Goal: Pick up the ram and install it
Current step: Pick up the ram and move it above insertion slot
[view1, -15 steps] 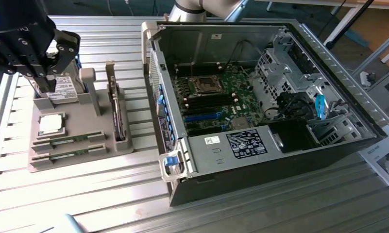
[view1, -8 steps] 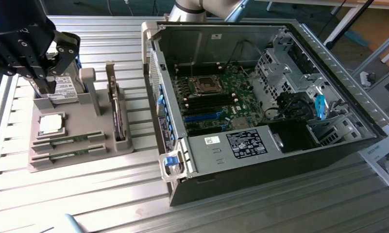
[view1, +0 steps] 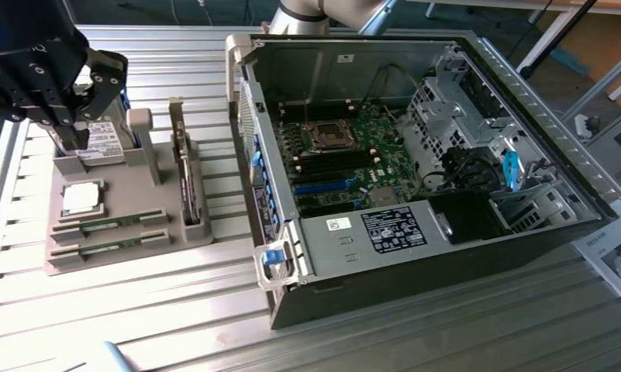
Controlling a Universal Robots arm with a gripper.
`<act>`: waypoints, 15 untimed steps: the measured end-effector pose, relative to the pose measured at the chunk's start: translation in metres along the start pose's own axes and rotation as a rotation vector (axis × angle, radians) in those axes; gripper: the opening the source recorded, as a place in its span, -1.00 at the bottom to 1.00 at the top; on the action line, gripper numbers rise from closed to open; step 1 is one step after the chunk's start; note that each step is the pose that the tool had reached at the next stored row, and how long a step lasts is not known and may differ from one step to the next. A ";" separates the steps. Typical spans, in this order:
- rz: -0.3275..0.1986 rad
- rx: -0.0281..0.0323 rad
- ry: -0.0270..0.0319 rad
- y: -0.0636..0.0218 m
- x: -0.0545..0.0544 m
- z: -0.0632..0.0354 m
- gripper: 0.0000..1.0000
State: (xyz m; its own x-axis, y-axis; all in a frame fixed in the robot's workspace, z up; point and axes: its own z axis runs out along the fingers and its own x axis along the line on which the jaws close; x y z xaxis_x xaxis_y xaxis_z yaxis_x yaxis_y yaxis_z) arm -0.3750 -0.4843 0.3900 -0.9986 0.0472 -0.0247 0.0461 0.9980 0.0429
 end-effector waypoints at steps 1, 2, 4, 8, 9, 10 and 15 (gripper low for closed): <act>-0.034 0.0008 0.0015 0.0000 0.000 0.0000 -0.79; -0.101 0.0011 0.0043 0.0000 0.000 0.0002 -0.79; -0.182 0.0005 0.0075 0.0000 0.000 0.0006 -0.79; -0.287 -0.0005 0.0119 -0.0001 0.000 0.0013 -0.79; -0.308 -0.0007 0.0127 -0.0001 0.000 0.0015 -0.79; -0.332 -0.0008 0.0137 -0.0001 0.000 0.0016 -0.79; -0.489 0.0016 0.0207 -0.0001 0.000 0.0019 -0.79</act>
State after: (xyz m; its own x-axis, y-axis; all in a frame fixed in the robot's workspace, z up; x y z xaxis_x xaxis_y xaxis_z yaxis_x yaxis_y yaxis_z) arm -0.3750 -0.4843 0.3881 -0.9034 -0.4283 -0.0217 -0.4288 0.9029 0.0297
